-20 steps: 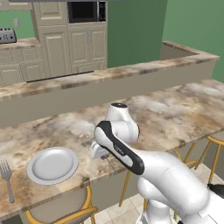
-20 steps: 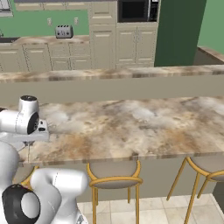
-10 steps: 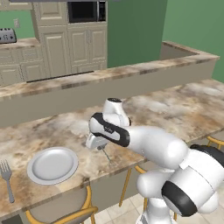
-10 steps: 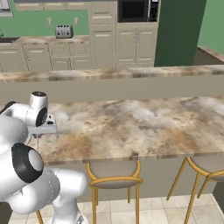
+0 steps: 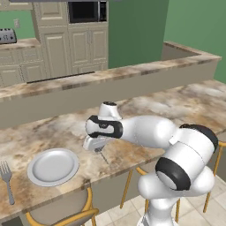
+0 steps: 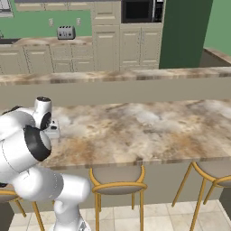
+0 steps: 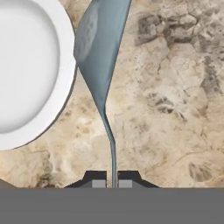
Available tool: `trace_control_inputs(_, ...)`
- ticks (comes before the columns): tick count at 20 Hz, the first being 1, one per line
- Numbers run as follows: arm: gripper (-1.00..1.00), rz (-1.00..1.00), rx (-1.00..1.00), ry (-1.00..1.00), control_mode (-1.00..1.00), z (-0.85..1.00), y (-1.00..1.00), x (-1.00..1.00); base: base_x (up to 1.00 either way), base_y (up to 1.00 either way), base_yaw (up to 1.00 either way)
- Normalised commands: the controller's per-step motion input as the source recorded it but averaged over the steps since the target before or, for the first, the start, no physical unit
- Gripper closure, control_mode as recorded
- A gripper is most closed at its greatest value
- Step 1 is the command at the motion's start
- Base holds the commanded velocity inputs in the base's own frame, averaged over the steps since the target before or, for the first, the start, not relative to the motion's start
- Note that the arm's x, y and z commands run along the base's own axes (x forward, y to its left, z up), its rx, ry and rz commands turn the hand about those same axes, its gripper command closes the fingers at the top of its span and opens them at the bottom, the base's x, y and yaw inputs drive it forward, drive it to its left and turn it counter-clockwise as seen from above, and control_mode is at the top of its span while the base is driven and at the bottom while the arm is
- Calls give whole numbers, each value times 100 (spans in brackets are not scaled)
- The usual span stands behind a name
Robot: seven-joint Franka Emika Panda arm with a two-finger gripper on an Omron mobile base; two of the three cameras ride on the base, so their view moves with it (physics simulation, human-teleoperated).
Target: Take the fork and place it on the left side of the plate. Then take the spoon and place it on the right side of the plate. Make sure they're directly next to the plate.
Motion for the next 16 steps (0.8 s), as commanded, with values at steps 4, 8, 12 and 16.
trace_control_inputs(4,100,-8,0,0,-100,-25,29,0,0,0,0)
trace_control_inputs(8,100,-11,0,0,-100,-25,33,0,0,0,0)
trace_control_inputs(12,100,-14,0,0,-100,-24,31,0,0,0,0)
trace_control_inputs(16,100,-11,0,0,-100,-24,14,1,0,0,0)
